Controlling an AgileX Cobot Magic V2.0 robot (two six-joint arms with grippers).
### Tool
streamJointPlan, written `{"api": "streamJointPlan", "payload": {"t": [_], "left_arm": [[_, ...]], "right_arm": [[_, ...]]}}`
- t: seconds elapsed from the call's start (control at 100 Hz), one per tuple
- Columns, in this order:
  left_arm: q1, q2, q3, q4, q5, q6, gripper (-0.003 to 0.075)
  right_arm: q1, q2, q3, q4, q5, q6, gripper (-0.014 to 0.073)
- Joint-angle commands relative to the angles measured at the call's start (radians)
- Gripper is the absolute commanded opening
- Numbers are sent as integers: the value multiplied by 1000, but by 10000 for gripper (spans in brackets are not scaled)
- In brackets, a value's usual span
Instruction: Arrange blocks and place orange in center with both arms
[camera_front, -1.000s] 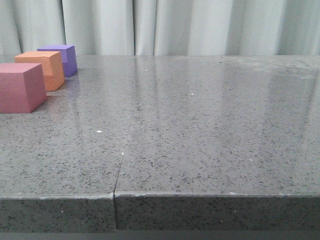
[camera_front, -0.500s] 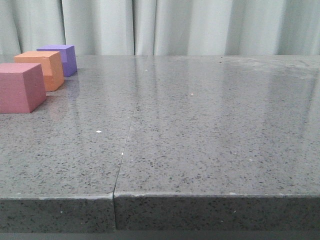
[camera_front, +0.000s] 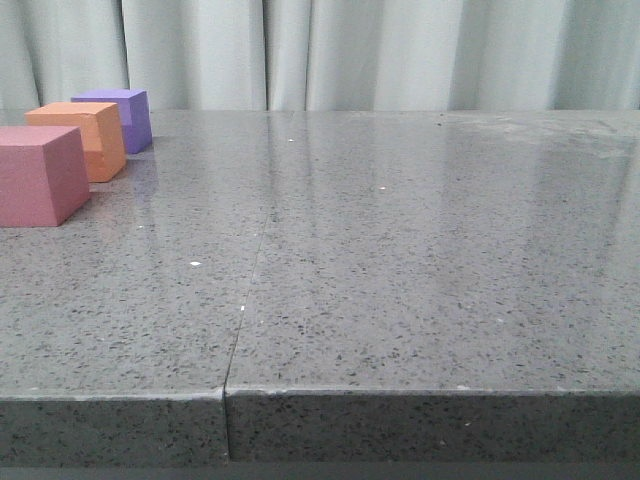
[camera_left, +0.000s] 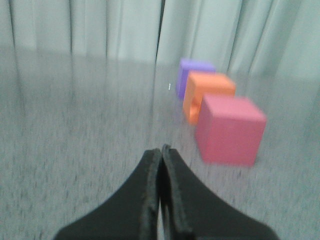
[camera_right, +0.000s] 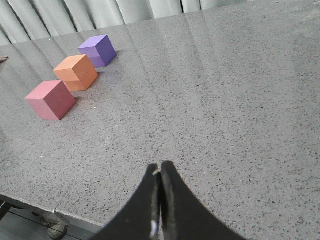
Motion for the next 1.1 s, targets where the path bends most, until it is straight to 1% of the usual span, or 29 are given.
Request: {"api": "streamJointPlan", "payload": {"t": [0.0, 0.02, 1.09], "left_arm": [[2, -35, 50, -17, -112, -3, -20], [2, -33, 48, -17, -97, -1, -20], [-2, -33, 47, -17, -97, 7, -20]], "right_arm": [[-2, 7, -22, -7, -75, -7, -61], [-2, 7, -22, -7, -73, -7, -61], [-2, 8, -22, -7, -79, -7, -61]]}}
